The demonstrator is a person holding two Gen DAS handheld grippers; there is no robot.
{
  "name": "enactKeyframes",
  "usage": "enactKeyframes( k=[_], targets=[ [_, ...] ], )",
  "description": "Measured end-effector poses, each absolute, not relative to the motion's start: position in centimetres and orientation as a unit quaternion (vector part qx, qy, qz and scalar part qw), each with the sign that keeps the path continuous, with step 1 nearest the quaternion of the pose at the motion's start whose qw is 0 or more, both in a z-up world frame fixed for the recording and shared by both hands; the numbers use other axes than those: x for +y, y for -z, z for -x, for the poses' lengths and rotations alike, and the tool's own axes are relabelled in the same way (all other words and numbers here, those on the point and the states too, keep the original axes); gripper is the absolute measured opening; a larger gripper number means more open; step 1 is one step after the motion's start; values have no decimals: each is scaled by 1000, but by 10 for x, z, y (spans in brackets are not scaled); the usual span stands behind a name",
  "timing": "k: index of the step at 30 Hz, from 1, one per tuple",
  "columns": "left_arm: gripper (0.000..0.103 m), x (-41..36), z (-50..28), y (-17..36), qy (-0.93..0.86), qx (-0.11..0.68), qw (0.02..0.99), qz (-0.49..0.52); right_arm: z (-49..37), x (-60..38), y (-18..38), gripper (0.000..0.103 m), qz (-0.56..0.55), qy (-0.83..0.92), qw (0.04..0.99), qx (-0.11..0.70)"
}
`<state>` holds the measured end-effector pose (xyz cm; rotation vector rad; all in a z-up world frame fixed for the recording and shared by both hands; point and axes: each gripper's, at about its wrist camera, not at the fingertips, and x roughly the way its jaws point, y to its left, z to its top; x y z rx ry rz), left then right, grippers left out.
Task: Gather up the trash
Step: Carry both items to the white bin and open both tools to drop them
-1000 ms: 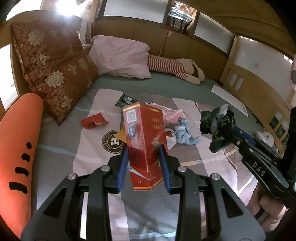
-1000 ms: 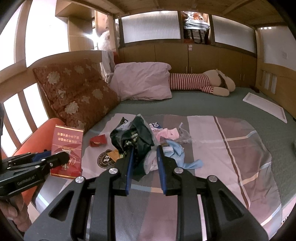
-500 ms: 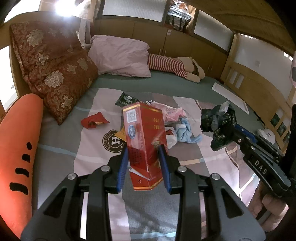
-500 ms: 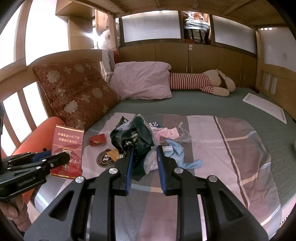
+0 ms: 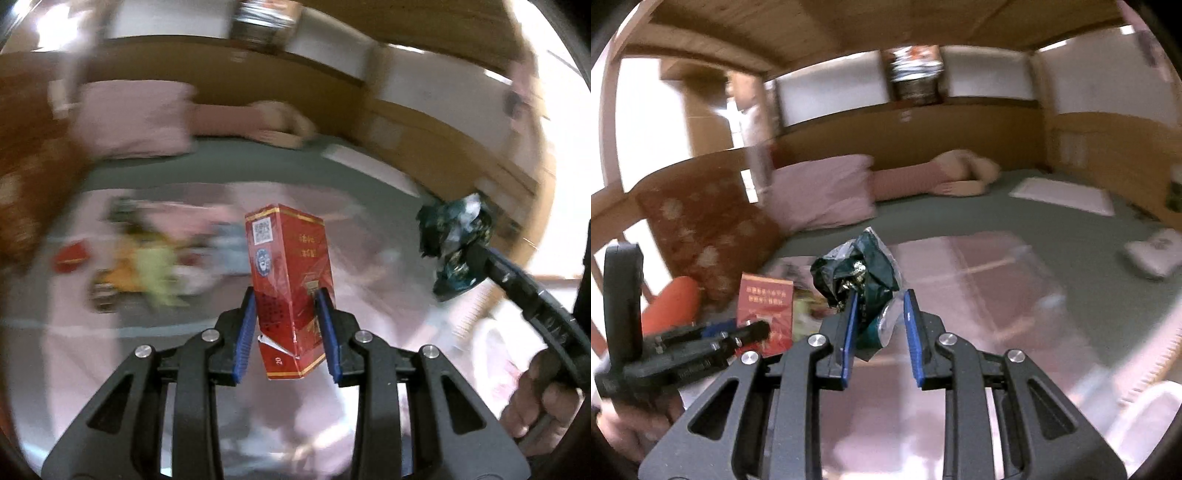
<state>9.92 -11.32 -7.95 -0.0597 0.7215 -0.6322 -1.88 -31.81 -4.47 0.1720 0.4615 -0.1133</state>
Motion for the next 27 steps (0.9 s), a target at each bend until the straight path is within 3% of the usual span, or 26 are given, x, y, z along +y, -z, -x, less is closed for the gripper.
enactKeyframes(
  k=[11, 16, 17, 18, 19, 20, 21, 23, 27],
  targets=[
    [33, -324, 44, 80, 547, 363, 750, -82, 218, -475, 64, 25, -105, 291, 912, 269],
    [36, -393, 81, 98, 576, 388, 709, -120, 248, -508, 78, 26, -132, 329, 888, 292],
    [42, -400, 84, 103, 574, 394, 707, -128, 251, -510, 82, 27, -134, 330, 886, 297],
    [67, -406, 83, 107, 564, 396, 711, -141, 251, -511, 85, 36, -136, 325, 885, 305],
    [80, -409, 81, 108, 553, 390, 721, -147, 246, -512, 88, 43, -138, 319, 883, 315],
    [88, -410, 79, 106, 544, 380, 733, -148, 245, -512, 90, 61, -137, 320, 883, 316],
    [88, -399, 71, 101, 530, 363, 753, -142, 244, -507, 87, 75, -135, 326, 884, 308],
    [89, -378, 55, 90, 513, 351, 773, -130, 244, -497, 77, 80, -135, 323, 893, 281],
    [100, -297, 15, 47, 448, 288, 841, -101, 219, -478, 46, 85, -144, 295, 916, 229]
  ],
)
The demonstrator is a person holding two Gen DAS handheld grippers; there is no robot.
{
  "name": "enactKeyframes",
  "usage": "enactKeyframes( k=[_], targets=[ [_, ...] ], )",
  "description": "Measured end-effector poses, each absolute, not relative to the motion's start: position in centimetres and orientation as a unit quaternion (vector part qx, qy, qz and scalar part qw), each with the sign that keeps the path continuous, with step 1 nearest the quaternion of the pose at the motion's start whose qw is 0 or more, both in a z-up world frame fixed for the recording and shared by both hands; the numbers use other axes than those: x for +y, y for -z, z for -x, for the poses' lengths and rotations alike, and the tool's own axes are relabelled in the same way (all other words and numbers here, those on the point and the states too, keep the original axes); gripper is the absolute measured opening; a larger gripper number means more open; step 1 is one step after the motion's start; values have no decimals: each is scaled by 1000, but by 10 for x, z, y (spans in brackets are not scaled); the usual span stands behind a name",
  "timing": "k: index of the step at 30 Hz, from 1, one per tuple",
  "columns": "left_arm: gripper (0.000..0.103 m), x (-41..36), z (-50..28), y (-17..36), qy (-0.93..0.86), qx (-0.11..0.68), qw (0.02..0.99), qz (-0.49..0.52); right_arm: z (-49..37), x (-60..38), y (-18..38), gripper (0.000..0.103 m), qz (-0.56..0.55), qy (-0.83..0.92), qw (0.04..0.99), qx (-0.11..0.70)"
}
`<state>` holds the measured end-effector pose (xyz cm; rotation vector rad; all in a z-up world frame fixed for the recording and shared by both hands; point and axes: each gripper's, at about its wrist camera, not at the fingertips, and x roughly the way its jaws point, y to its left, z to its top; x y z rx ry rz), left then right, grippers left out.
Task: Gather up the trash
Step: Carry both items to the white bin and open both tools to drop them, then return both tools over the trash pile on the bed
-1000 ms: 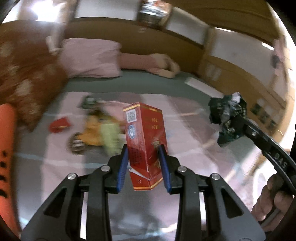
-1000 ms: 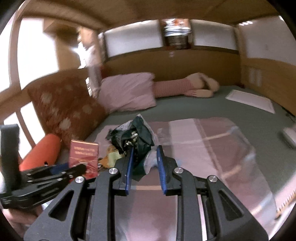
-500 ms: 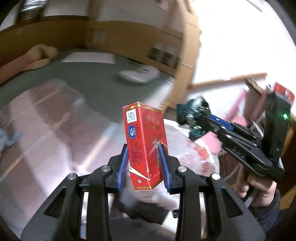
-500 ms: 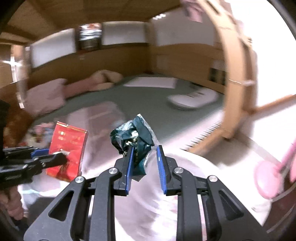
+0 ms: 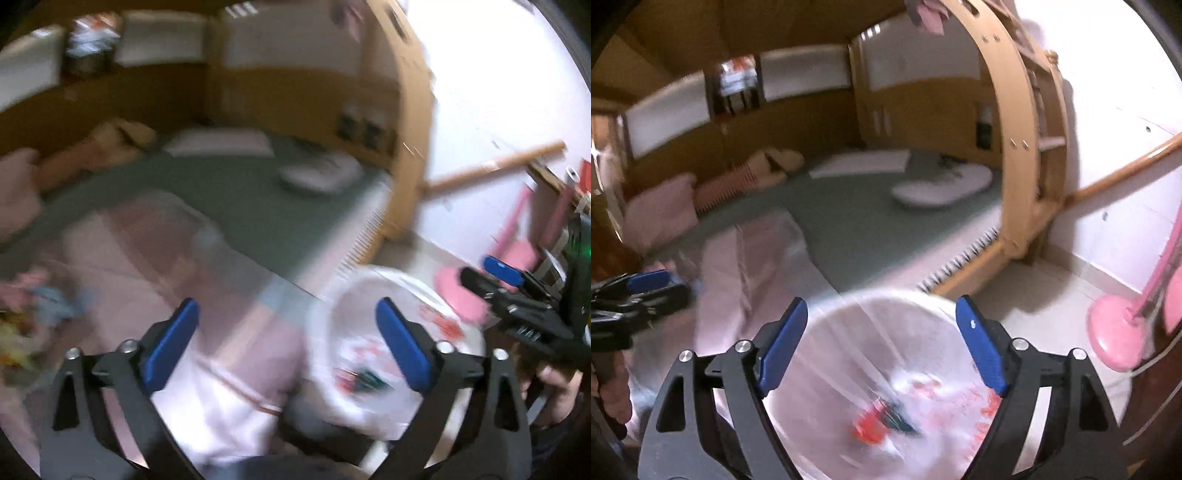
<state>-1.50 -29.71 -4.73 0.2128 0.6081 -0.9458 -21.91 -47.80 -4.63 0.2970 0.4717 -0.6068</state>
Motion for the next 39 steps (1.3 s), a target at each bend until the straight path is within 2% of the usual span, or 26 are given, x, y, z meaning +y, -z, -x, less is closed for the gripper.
enactKeyframes(
  k=[5, 9, 13, 18, 22, 39],
  targets=[
    [100, -198, -33, 15, 338, 266, 901, -59, 148, -418, 17, 91, -126, 202, 950, 201],
    [100, -119, -62, 18, 234, 271, 932, -48, 75, -340, 11, 94, -93, 102, 969, 207],
    [100, -57, -82, 41, 145, 286, 947, -28, 10, -253, 13, 94, -36, 22, 976, 215],
    [100, -4, -94, 86, 93, 339, 936, -2, -41, -189, 47, 94, 13, -11, 975, 220],
    [100, 23, -101, 107, 57, 359, 932, 4, -51, -180, 79, 94, 44, -14, 965, 259],
    [100, 15, -102, 106, 73, 371, 926, 15, -56, -194, 87, 94, 1, -27, 964, 266]
  ],
)
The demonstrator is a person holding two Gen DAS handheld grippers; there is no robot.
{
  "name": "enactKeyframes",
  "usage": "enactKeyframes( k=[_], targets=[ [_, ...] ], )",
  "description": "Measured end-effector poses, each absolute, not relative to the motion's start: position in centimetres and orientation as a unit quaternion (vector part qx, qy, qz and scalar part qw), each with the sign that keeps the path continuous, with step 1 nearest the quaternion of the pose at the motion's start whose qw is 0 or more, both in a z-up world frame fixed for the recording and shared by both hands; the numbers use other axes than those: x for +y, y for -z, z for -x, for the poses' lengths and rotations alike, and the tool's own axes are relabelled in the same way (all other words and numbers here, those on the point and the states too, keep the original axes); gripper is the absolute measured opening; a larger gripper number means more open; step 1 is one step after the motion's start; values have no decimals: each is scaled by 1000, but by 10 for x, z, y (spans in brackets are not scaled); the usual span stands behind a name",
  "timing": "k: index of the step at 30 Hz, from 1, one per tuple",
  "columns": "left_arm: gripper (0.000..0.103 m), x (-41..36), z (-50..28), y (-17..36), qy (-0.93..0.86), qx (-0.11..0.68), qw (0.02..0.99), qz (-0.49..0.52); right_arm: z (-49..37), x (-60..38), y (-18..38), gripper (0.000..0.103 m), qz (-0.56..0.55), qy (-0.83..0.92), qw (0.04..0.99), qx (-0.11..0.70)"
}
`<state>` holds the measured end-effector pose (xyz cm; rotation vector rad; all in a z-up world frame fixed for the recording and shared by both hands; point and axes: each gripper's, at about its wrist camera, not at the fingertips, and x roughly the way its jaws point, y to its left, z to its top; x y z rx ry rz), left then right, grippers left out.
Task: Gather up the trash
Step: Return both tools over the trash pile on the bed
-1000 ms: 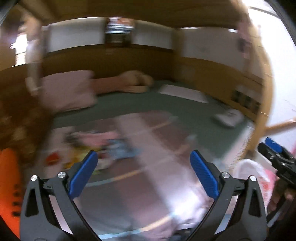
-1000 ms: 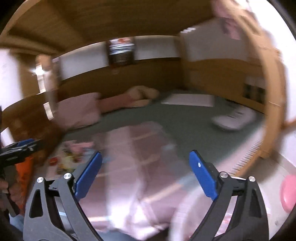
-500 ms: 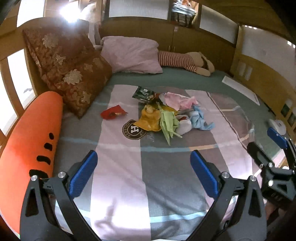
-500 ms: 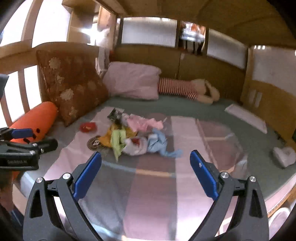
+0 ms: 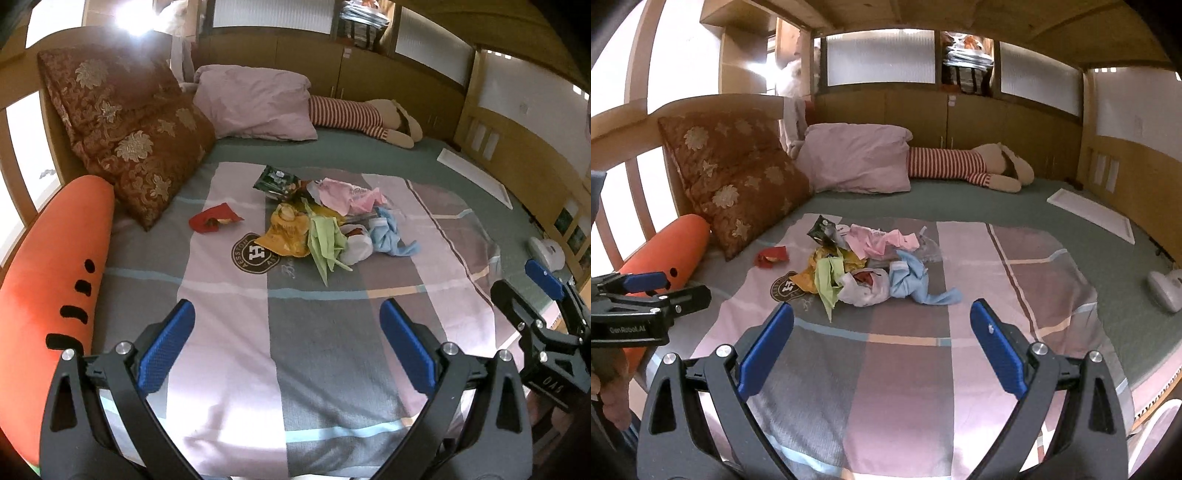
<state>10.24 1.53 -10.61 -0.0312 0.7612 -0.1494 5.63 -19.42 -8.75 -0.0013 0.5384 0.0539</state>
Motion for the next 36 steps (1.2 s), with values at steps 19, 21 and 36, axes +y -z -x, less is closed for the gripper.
enactKeyframes(
  k=[19, 21, 36],
  targets=[
    [100, 16, -103, 110, 68, 380, 922, 10, -56, -194, 87, 94, -1, -26, 964, 266],
    [100, 16, -103, 110, 69, 381, 922, 12, -56, -194, 87, 94, -1, -26, 964, 266],
    [100, 49, -183, 105, 46, 388, 920, 6, -117, -165, 83, 94, -7, -72, 952, 296]
  ],
)
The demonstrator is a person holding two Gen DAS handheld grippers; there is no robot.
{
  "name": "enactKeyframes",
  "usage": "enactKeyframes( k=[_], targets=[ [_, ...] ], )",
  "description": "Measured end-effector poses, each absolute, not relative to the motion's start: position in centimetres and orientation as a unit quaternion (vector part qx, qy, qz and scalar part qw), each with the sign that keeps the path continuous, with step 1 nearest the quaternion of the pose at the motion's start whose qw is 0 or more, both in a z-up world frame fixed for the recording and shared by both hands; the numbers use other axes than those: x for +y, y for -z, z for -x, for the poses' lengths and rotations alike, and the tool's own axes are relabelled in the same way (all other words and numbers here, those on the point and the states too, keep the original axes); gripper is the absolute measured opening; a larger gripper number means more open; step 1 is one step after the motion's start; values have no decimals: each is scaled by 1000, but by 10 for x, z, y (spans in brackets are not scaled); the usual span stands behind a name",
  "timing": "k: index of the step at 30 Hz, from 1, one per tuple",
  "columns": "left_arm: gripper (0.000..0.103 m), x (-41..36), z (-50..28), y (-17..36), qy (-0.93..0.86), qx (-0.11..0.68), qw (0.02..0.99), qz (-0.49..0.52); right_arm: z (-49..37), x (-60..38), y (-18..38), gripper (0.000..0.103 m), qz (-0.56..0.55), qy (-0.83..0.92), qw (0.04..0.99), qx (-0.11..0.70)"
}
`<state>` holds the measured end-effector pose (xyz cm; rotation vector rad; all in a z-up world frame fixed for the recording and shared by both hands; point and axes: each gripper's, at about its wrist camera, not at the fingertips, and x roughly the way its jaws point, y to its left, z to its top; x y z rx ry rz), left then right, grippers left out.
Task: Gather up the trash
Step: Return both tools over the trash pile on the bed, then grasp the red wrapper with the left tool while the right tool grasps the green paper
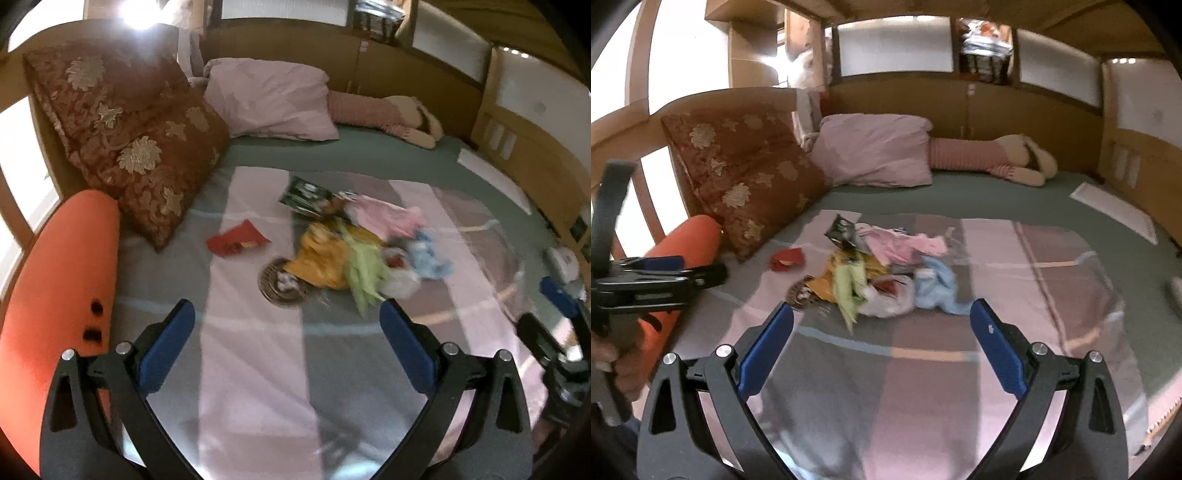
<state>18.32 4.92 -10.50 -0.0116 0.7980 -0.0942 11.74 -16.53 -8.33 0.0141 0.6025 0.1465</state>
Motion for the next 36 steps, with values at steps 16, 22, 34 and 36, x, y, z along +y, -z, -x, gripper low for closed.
enactKeyframes(
  k=[16, 22, 34, 36],
  targets=[
    [100, 82, -348, 206, 4, 450, 893, -11, -272, -98, 164, 79, 31, -74, 902, 424],
    [94, 99, -376, 243, -20, 493, 869, 31, -287, -101, 184, 51, 18, -86, 882, 462],
    [3, 87, -334, 196, 40, 447, 894, 14, -250, -123, 134, 37, -19, -116, 908, 403],
    [3, 81, -314, 173, 55, 424, 904, 4, -235, -131, 116, 37, -33, -123, 916, 380]
  ],
)
